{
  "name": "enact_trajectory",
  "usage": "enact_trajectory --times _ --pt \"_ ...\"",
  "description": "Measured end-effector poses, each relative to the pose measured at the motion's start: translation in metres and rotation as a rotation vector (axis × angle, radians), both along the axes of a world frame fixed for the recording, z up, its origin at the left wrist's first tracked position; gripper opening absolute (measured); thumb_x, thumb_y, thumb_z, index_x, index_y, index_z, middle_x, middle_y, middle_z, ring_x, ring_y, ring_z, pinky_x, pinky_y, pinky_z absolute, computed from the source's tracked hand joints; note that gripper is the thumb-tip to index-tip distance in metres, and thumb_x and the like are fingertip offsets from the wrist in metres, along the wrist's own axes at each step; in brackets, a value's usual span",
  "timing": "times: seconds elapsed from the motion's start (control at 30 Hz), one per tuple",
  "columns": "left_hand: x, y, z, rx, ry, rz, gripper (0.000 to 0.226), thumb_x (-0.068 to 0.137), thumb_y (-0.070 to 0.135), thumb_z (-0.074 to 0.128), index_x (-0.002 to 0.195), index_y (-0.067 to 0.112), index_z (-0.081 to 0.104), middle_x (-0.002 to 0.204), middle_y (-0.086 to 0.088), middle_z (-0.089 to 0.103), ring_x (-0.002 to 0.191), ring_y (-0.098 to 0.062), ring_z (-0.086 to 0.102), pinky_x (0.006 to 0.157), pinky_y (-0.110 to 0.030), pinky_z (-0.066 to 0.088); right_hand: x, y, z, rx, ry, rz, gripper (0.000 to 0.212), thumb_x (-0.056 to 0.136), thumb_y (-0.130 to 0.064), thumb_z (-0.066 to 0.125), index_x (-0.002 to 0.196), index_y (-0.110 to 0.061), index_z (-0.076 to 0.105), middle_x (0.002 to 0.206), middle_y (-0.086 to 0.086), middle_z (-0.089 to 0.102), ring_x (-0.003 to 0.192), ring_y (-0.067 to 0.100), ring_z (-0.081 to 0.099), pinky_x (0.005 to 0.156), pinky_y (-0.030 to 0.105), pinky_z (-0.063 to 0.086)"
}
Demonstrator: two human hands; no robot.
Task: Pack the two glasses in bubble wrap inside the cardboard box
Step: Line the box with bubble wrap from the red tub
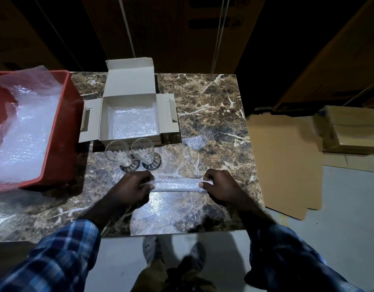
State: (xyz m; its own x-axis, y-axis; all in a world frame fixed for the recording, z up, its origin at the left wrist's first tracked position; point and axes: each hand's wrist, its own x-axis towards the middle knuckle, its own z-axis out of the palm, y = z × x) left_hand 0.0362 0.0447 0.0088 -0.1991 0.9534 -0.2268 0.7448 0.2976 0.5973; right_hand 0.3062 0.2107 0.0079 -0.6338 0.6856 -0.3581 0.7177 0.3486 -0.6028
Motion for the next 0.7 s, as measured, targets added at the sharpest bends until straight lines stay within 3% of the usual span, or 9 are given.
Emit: enact_trajectory --times 0.07,0.17,0.33,0.47,0.6,0.7 --pt "-0.002 0.000 0.003 -0.043 -0.079 0.085 0.009 0.088 0.010 0.073 0.088 0.018 0.068 0.069 -0.001 0.070 0.058 -0.019 0.068 0.056 -0.034 0.054 0.004 0.004 0.003 -0.006 -0.039 0.031 0.017 0.084 -0.030 0.076 0.090 -0.017 0.067 0.079 0.002 0.065 0.076 0.020 0.059 0.063 0.029 0.035" --pt "-0.005 -0.003 0.007 -0.077 -0.262 0.216 0.009 0.089 0.002 0.070 0.090 0.010 0.070 0.062 -0.016 0.068 0.048 -0.029 0.066 0.046 -0.036 0.051 0.009 0.008 0.004 0.008 -0.106 0.025 0.012 0.086 -0.025 0.074 0.082 -0.017 0.067 0.079 0.006 0.065 0.077 0.021 0.058 0.063 0.028 0.033" --pt "-0.006 -0.008 0.007 0.051 -0.149 0.278 0.012 0.085 0.011 0.079 0.077 0.017 0.072 0.063 0.000 0.070 0.054 -0.003 0.063 0.052 -0.010 0.043 0.010 0.010 0.002 0.014 -0.121 -0.124 0.014 0.088 -0.029 0.073 0.081 -0.024 0.061 0.082 0.008 0.063 0.084 0.026 0.062 0.067 0.030 0.040" --pt "0.006 -0.009 0.008 0.137 -0.110 0.367 0.012 0.082 0.010 0.081 0.074 0.009 0.071 0.058 -0.002 0.067 0.051 0.002 0.058 0.049 -0.007 0.038 0.012 0.007 0.002 0.076 -0.136 -0.185 0.015 0.087 -0.031 0.073 0.088 -0.018 0.066 0.087 0.013 0.068 0.085 0.028 0.063 0.067 0.030 0.042" --pt "0.008 -0.012 -0.001 0.169 -0.004 0.385 0.019 0.080 0.020 0.083 0.080 0.017 0.065 0.063 0.005 0.066 0.061 0.001 0.062 0.055 -0.011 0.042 0.018 -0.004 0.003 0.203 -0.133 -0.224 0.023 0.087 -0.034 0.071 0.091 -0.016 0.058 0.086 0.013 0.068 0.083 0.033 0.063 0.069 0.036 0.046" --pt "0.010 -0.018 -0.013 0.218 0.077 0.416 0.025 0.083 0.028 0.081 0.093 0.022 0.059 0.082 0.008 0.061 0.072 -0.014 0.061 0.066 -0.034 0.050 0.021 -0.017 -0.004 0.505 -0.229 -0.172 0.026 0.085 -0.033 0.072 0.097 -0.016 0.056 0.094 0.009 0.062 0.090 0.032 0.055 0.075 0.041 0.037"
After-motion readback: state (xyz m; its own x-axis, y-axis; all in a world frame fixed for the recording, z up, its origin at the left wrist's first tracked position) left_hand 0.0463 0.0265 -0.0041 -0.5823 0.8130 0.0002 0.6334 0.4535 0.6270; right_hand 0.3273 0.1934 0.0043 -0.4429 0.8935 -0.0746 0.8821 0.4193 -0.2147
